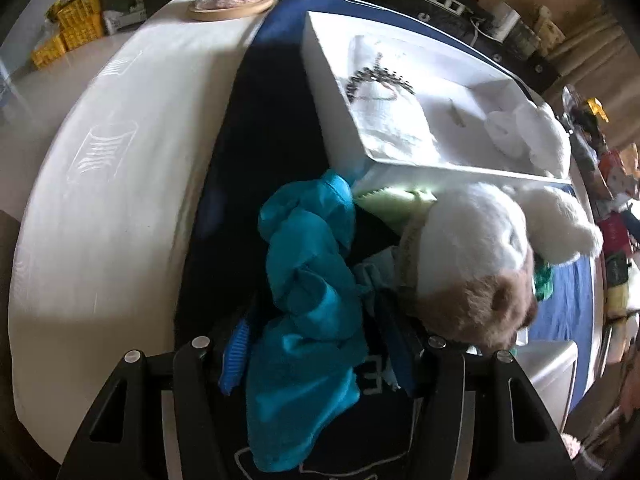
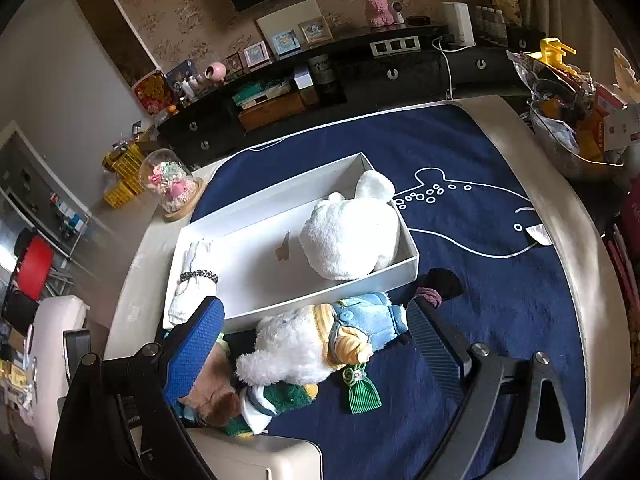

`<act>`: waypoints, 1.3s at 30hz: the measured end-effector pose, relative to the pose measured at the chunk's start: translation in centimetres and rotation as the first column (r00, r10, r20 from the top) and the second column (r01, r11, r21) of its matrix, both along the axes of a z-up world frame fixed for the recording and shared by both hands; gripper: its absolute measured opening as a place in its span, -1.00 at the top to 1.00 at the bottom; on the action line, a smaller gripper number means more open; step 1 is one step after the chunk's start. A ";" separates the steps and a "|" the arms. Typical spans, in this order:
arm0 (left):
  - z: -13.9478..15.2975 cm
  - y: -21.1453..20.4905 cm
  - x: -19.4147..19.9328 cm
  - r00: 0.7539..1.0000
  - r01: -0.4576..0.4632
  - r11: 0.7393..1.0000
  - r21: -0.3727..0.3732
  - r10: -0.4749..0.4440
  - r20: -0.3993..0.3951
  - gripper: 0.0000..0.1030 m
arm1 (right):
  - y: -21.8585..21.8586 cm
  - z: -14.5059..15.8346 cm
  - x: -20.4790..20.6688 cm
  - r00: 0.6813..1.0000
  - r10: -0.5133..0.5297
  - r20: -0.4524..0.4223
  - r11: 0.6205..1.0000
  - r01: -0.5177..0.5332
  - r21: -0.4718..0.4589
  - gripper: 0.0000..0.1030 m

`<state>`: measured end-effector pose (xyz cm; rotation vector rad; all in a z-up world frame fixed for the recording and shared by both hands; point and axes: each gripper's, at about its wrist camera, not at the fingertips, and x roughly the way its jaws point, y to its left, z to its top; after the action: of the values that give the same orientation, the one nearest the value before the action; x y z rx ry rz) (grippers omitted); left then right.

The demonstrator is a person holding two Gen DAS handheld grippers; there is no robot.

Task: Organize soft objects
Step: 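Grasp the teal cloth with the left gripper while the right gripper grasps the denim plush dog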

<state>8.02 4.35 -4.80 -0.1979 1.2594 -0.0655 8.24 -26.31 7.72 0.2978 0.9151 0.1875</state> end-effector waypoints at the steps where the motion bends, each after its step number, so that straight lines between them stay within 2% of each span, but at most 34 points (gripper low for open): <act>1: 0.0 0.4 0.1 1.000 -0.015 1.000 -0.003 0.015 0.003 -0.14 | 0.0 0.0 0.0 1.000 0.002 -0.002 1.000 -0.002 -0.004 -1.00; 4: -0.1 1.4 0.3 0.999 -0.051 0.999 -0.003 0.051 0.004 -0.02 | 0.1 -0.2 0.0 1.000 0.008 -0.010 1.000 -0.008 -0.003 -1.00; 6: -0.1 2.4 0.4 0.996 -0.090 0.995 -0.035 0.090 -0.003 0.00 | 0.0 -0.3 0.0 1.000 0.008 -0.013 1.000 -0.008 -0.004 -1.00; 9: 0.0 2.8 0.1 0.994 -0.112 0.993 -0.035 0.112 -0.001 0.00 | 0.0 -0.3 0.0 1.000 0.009 -0.017 1.000 -0.009 0.000 -1.00; 12: -0.2 1.9 0.2 0.998 -0.067 0.997 -0.038 0.067 -0.003 0.00 | 0.4 -0.6 0.1 0.999 0.021 -0.028 1.000 -0.021 0.011 -1.00; 14: -0.2 0.9 0.4 0.999 -0.048 0.999 0.015 0.048 0.015 0.00 | 0.7 -0.9 0.2 0.999 0.029 -0.036 0.999 -0.029 0.016 -1.00; 17: -0.1 0.2 0.5 0.998 -0.051 0.998 0.047 0.049 0.032 0.03 | 1.2 -1.1 0.2 0.998 0.035 -0.045 0.999 -0.035 -0.008 -1.00; 18: 0.0 0.1 0.5 0.998 -0.052 0.997 0.063 0.050 0.036 0.14 | 1.4 -1.2 0.2 0.998 0.036 -0.050 0.999 -0.037 -0.017 -1.00; 19: 0.0 0.1 0.5 0.998 -0.059 0.993 0.101 0.055 0.041 0.35 | 1.4 -1.2 0.2 0.998 0.034 -0.053 0.999 -0.035 -0.023 -1.00; 20: 0.0 0.1 0.4 0.997 -0.062 0.992 0.109 0.058 0.041 0.36 | 1.4 -1.3 0.2 0.998 0.032 -0.055 0.999 -0.033 -0.026 -1.00; 25: 0.1 1.0 0.9 0.994 -0.106 0.994 0.025 0.106 0.034 0.40 | 0.9 -1.4 0.4 0.998 0.014 -0.066 1.000 -0.015 -0.025 -1.00; 30: 3.2 2.0 -0.3 0.979 -0.135 0.990 -0.040 0.140 0.150 0.40 | 0.4 -1.8 0.7 0.994 0.005 -0.109 1.000 -0.004 0.009 -1.00; 34: 4.9 2.2 -0.7 0.963 -0.150 0.988 -0.035 0.154 0.223 0.40 | 1.3 -2.4 0.9 0.990 0.012 -0.139 1.000 -0.014 -0.007 -1.00; 39: 5.1 2.0 -0.6 0.964 -0.134 0.990 -0.042 0.141 0.228 0.40 | 2.5 -4.1 1.4 0.980 0.012 -0.201 1.000 -0.016 -0.018 -1.00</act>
<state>7.39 6.30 0.31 -0.2923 1.0111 0.0145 9.62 -23.84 3.66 0.2953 1.1188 0.1632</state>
